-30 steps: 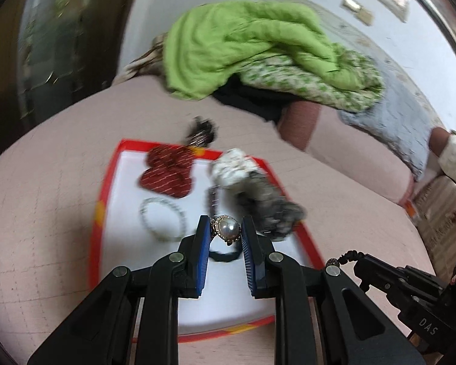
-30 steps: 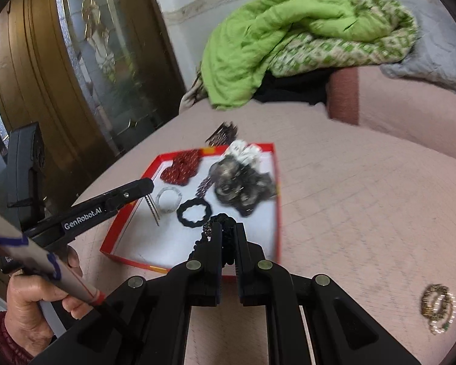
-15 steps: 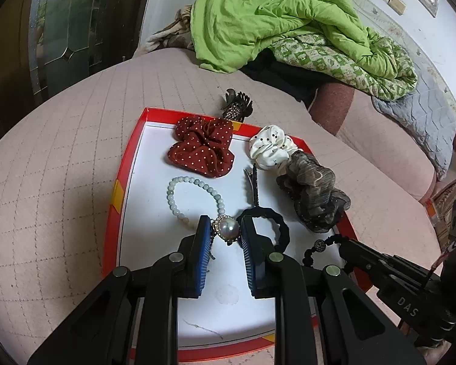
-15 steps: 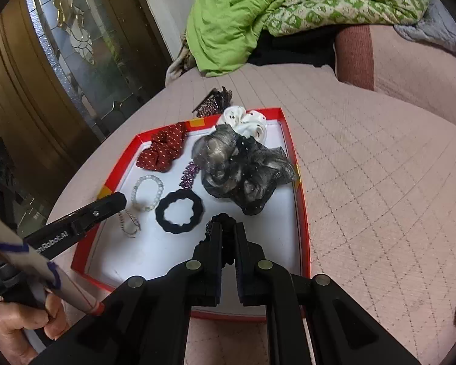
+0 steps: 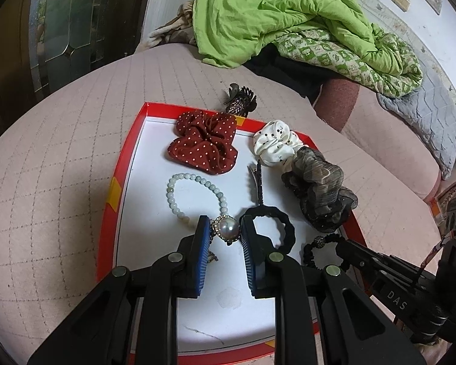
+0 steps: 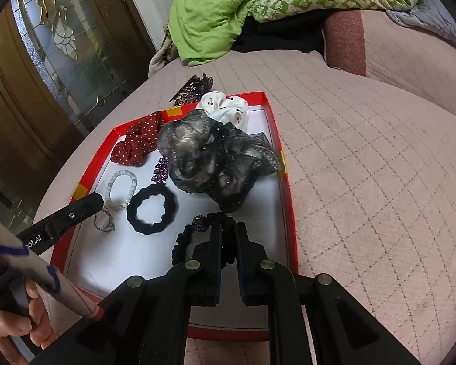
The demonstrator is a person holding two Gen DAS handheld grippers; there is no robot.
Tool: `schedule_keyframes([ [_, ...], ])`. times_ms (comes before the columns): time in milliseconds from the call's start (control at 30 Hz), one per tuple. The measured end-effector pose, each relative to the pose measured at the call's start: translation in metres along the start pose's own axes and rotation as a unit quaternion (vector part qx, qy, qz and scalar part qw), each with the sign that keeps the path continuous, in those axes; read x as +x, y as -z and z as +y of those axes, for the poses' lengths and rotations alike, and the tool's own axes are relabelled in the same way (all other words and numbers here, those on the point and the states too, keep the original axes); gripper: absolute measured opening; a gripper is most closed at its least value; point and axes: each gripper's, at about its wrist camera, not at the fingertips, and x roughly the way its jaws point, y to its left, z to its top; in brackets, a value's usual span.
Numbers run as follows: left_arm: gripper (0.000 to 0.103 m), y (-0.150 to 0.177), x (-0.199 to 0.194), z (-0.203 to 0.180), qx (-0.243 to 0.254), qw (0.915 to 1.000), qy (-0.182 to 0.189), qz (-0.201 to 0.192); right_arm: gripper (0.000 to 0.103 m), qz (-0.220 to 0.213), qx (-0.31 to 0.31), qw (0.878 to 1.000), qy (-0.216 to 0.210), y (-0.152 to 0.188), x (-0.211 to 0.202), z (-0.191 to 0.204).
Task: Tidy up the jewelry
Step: 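Carry the pearl ring and black bracelet into the tray and open both grippers, then move both grippers back to the last two bracelets on the bed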
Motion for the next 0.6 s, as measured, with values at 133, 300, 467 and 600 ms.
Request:
schedule_keyframes([
  [133,0.020,-0.001,-0.001,-0.004,0.001,1.0000,0.004,-0.004,0.011,-0.006,0.004,1.000,-0.007,-0.001,-0.008,-0.001],
  [300,0.021,-0.003,-0.008,-0.011,0.007,0.9996,0.013,-0.023,0.012,-0.023,0.003,1.000,-0.016,-0.004,-0.023,0.001],
  [467,0.028,-0.003,-0.014,-0.019,0.013,0.9991,0.014,-0.037,0.012,-0.039,0.007,0.999,-0.034,-0.004,-0.043,-0.001],
  [600,0.028,-0.002,-0.016,-0.025,0.021,0.9987,0.019,-0.042,0.014,-0.042,0.012,0.998,-0.037,-0.005,-0.049,-0.005],
])
